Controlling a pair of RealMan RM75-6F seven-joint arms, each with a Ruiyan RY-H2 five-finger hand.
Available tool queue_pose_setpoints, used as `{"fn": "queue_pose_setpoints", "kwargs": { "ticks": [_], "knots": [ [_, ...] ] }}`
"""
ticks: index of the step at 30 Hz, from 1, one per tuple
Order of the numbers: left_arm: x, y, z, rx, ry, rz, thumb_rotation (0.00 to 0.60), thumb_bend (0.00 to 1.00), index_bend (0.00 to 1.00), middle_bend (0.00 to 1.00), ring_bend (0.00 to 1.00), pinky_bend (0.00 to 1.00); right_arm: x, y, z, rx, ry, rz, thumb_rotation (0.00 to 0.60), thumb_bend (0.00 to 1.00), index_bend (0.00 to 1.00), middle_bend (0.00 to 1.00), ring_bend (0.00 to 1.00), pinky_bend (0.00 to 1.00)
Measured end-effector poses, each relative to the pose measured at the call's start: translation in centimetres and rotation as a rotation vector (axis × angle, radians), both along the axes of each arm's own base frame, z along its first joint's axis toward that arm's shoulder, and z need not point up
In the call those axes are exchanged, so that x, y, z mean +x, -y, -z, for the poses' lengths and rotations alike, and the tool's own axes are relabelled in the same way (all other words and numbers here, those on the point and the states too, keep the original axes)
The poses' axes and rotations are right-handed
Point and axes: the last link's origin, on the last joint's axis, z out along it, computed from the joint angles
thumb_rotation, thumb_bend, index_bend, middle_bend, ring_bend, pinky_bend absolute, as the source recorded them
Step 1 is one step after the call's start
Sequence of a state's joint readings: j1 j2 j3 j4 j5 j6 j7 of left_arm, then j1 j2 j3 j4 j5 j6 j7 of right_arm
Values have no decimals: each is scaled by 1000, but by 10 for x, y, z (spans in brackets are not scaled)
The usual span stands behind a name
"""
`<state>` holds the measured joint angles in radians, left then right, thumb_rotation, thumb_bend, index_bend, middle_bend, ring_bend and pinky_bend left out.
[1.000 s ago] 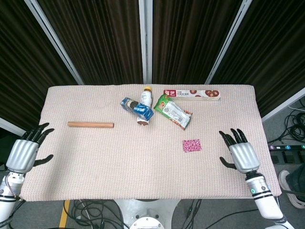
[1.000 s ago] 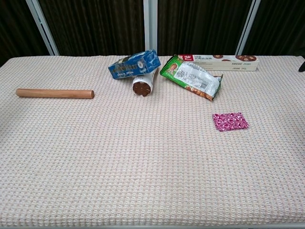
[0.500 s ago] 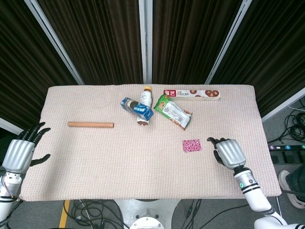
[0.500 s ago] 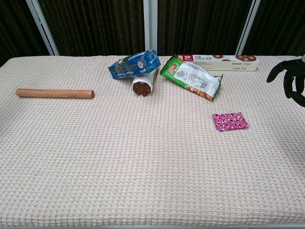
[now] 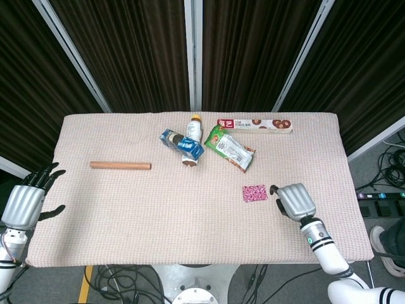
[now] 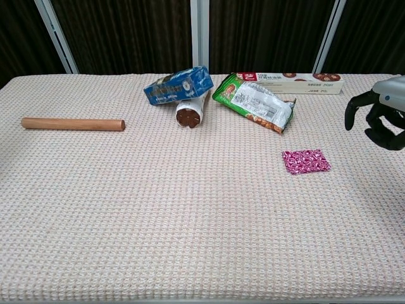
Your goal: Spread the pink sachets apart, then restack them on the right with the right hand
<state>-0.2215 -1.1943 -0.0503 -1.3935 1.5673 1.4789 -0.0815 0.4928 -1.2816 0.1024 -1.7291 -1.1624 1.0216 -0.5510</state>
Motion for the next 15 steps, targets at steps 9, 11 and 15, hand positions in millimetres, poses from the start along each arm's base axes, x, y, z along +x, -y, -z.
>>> {"fn": "queue_pose_setpoints", "kwargs": {
  "ticks": [9, 11, 15],
  "knots": [
    [-1, 0, 1, -2, -2, -2, 600, 94, 250, 220, 187, 290, -2, 9, 5, 52, -97, 56, 600, 612, 362, 1000, 1000, 949],
    [-1, 0, 1, -3, -2, -3, 600, 93, 250, 220, 187, 290, -1, 11, 7, 64, -113, 61, 600, 622, 362, 1000, 1000, 949],
    [-1, -1, 1, -5, -2, -4, 600, 93, 250, 220, 188, 290, 4, 14, 17, 83, -111, 69, 600, 649, 357, 1000, 1000, 949]
  ]
}}
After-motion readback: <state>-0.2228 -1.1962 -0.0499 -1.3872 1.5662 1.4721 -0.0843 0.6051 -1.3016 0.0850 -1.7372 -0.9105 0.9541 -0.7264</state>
